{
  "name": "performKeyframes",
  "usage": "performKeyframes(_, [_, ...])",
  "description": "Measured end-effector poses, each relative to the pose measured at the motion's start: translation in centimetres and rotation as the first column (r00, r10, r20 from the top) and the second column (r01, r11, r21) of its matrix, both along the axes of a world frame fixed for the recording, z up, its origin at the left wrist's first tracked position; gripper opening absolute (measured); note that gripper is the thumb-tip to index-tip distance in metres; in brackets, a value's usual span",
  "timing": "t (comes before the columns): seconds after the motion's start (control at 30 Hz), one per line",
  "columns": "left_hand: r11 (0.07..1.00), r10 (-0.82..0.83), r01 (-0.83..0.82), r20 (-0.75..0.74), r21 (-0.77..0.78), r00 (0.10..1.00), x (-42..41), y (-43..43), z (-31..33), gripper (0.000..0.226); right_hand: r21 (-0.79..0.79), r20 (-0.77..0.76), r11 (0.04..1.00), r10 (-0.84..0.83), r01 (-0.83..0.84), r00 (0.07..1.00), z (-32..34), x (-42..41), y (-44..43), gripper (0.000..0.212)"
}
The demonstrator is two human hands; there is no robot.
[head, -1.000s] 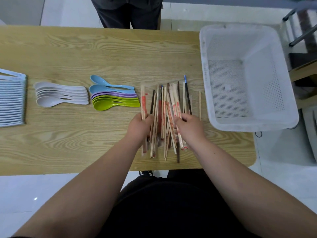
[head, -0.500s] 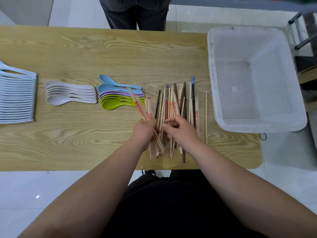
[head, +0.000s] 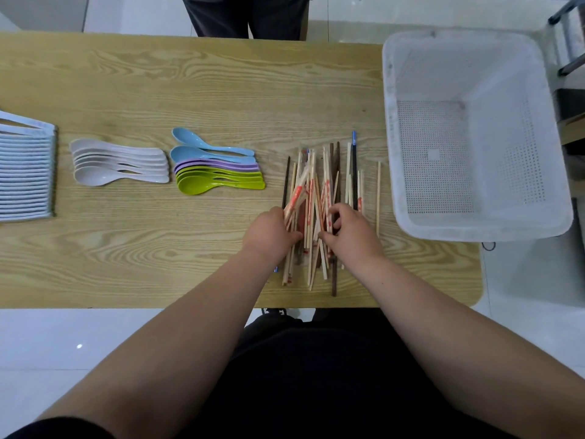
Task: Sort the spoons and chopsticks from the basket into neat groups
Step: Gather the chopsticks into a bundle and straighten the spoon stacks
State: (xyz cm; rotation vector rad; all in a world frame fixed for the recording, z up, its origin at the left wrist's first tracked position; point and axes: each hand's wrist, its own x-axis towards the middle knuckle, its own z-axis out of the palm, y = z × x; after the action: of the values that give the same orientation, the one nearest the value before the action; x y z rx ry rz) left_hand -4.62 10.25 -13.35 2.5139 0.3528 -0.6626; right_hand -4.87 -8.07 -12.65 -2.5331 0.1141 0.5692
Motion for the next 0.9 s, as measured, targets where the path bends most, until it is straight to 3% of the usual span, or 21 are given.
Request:
performKeyframes(0.13, [0.999,-0.012,0.012,-0.006,0.031,1.000,0.4,0.1,0.2,0.032,0.037,-0.086,0.998,-0.049,0.052,0.995,-0.3,0.4,-0.1,0.053])
performKeyframes(0.37, [0.990,-0.067,0.068,-0.015,0.122,0.998,0.3,0.1,0.4,0.030,0.039,-0.101,0.998,-0.054,0.058,0.993,-0.3,0.3,-0.2,0.040])
performKeyframes(0.57, [0.998,-0.003,0.006,-0.041,0.068,0.999,1.0,0.8,0.6,0.029,0.121,-0.139,0.980,-0.138,0.155,0.981,-0.1,0.0,-0.4,0.036])
performKeyframes(0.7, [0.992,0.097,-0.102,-0.074,-0.074,0.993,0.7,2.3,0.7,0.030,0.213,-0.179,0.947,-0.203,0.239,0.963,0.8,-0.3,-0.5,0.035])
performKeyframes(0.8, [0.887,0.314,-0.343,-0.141,-0.311,0.939,-0.2,3.2,1.2,0.024,0.272,-0.194,0.925,-0.216,0.264,0.957,1.7,-0.7,-0.3,0.038])
performKeyframes(0.9, [0.585,0.470,-0.566,-0.326,-0.582,0.820,-1.3,3.7,2.2,0.024,0.391,-0.255,0.863,-0.232,0.320,0.939,2.7,-1.7,0.4,0.045])
